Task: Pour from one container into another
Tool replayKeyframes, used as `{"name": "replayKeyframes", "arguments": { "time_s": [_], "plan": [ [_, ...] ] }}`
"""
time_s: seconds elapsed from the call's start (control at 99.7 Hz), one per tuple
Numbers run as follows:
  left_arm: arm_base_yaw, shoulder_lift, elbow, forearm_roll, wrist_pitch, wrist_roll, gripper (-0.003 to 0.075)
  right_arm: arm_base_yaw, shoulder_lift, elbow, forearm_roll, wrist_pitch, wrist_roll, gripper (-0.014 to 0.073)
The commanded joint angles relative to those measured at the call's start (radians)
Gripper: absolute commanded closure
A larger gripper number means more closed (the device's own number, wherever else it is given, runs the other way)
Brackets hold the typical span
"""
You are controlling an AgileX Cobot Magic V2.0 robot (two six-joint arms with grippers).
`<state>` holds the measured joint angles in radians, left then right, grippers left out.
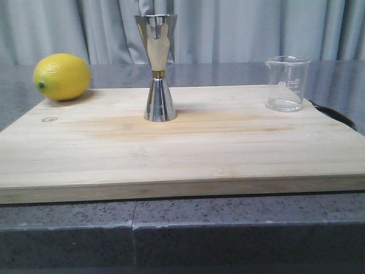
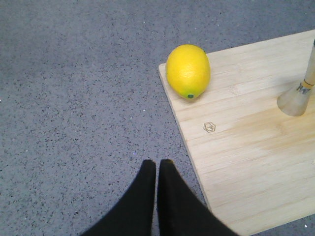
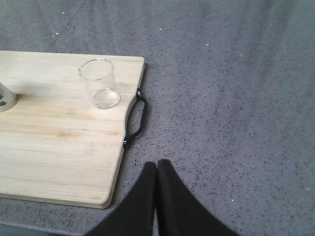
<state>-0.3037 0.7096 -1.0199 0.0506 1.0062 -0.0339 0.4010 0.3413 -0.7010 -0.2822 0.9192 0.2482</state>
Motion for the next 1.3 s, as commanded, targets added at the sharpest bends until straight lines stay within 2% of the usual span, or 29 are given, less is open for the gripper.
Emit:
{"name": "replayKeyframes", "arguments": {
  "time_s": [0.0,0.11,0.271,0.351,0.501,0.752,1.294],
  "plan": [
    [0.035,-0.053,0.019,-0.016,-0.118,-0.01,0.0739,0.003,0.008,-0.033,-0.027,-0.071,-0.007,0.0659],
    [0.139,-0.167,0.157,-0.015,-0.227,-0.01,0.0739,0.003,0.008,-0.033,-0.027,-0.068,-0.007,0.0659],
    [0.241,-0.374,0.445,-0.015,-0.499,-0.01,0.0739,0.003,0.008,-0.033,-0.027,-0.068,-0.007,0.0659],
    [0.259,-0.478,0.585,-0.031,-0.633,-0.01,0.0739,0.003,0.008,-0.033,-0.027,-0.068,-0.007,0.0659],
    [0.27,-0.635,0.817,-0.059,-0.8,-0.01,0.0739,0.003,0.008,-0.033,-0.027,-0.068,-0.007,0.0659],
    [0.27,-0.74,1.026,-0.076,-1.044,-0.01,0.0739,0.003,0.008,-0.033,-0.027,-0.067,-0.007,0.0659],
    [0.268,-0.74,1.027,-0.078,-1.038,-0.01,0.0739,0.003,0.008,-0.033,-0.027,-0.063,-0.007,0.0659]
  ]
}}
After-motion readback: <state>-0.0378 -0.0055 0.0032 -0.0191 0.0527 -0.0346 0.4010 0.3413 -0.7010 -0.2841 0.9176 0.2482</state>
